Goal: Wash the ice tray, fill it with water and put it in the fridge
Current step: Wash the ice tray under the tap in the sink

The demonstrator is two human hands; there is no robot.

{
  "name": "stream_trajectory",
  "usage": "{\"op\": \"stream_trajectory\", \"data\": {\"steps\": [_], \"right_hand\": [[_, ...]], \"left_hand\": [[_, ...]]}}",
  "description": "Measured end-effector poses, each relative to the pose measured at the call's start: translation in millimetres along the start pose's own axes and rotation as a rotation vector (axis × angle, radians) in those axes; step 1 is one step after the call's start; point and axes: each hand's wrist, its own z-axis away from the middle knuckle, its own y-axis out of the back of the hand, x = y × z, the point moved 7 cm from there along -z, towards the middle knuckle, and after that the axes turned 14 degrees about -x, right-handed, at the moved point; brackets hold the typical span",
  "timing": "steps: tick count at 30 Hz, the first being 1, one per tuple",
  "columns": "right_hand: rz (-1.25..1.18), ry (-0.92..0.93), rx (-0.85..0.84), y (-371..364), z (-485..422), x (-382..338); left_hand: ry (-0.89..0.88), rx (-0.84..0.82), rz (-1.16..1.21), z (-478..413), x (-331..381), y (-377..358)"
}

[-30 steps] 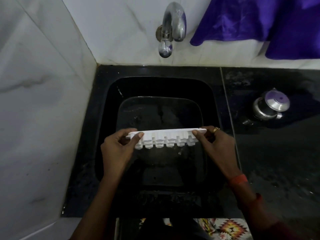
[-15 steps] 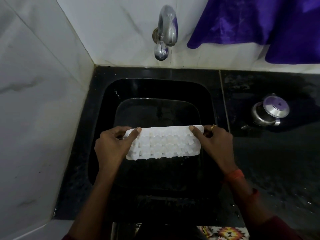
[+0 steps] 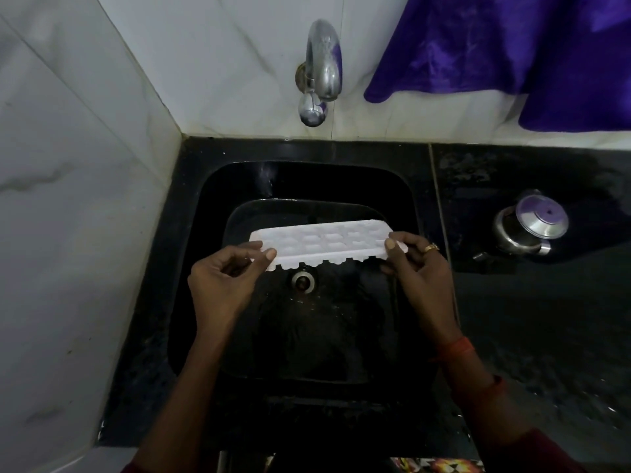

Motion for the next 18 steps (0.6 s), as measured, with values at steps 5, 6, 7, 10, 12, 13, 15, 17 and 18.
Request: {"op": "stream_trajectory", "data": {"steps": [5, 6, 7, 10, 12, 13, 15, 17, 18], "right_hand": [[-0.441, -0.086, 0.09, -10, -4, 11], [-0.48, -0.088, 0.106, -11, -5, 13], [-0.503, -0.083, 0.119, -11, -6, 13], [-0.54, -0.062, 0.126, -15, -9, 15], [-0.557, -0.066, 0.107, -20, -12, 17], [-0.562, -0.073, 0.093, -23, -13, 18], [-0.582, -0.085, 0.066, -28, -15, 20], [-0.621, -0.104, 0.052, -33, -16, 21], [-0.643, -0.119, 0.052, -34, -18, 22]], "left_hand": [[0.0, -0.006, -0.09, -12, -6, 1], [0.003, 0.01, -0.11, -16, -4, 2], [0.006, 0.03, -0.141, -22, -1, 3], [-0.005, 0.059, -0.168, -46, 16, 2], [-0.036, 0.037, -0.152, -71, 31, -4], [-0.046, 0.019, -0.14, -86, 38, -8], [-0.048, -0.023, -0.082, -117, 49, -17], [-0.049, -0.042, -0.03, -148, 58, -25], [-0.047, -0.048, -0.019, -162, 64, -29]]}}
